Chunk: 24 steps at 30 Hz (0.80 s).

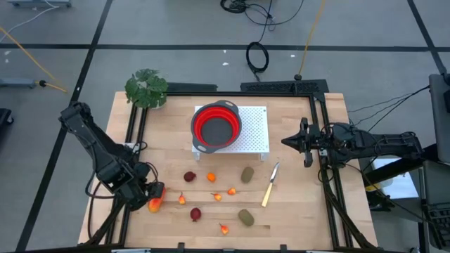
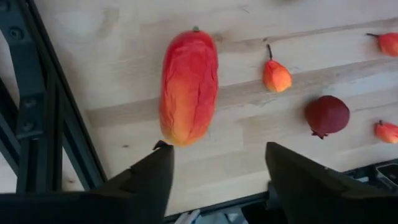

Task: Pick & Place Fruit
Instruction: Put the orange mango into the orange strainer bowl on the shelf

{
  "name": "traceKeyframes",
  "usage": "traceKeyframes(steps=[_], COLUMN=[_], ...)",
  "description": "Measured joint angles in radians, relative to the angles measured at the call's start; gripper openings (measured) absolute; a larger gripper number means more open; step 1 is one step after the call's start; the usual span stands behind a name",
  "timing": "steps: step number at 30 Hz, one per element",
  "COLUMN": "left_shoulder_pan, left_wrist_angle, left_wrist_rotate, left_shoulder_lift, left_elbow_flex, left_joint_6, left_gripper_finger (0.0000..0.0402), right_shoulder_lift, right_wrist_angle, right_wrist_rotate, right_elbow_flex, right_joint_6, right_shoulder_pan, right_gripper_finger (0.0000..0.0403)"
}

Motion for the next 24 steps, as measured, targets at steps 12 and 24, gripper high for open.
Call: traceKeyframes(steps=[12,24], left_shoulder_pan=[0.000,0.000], left_wrist_angle=[0.007,0.011], left_wrist_rotate=[0.002,0.011], left_shoulder_lift=[0.000,0.000], left_elbow_flex=[-0.054,-0.054], left_joint_6=[0.136,0.194], left_gripper_finger=[0.0341,0.0373], right_shoulder_lift=[0.000,0.000], right_wrist_angle=[0.000,0.000], right_wrist_rotate=[-0.026,-0.026], right_elbow_flex=[0.000,0.000], right_joint_6=[0.001,0.000], right_shoulder_pan=[0.000,0.000], right_gripper_finger=[0.0000,0.0000])
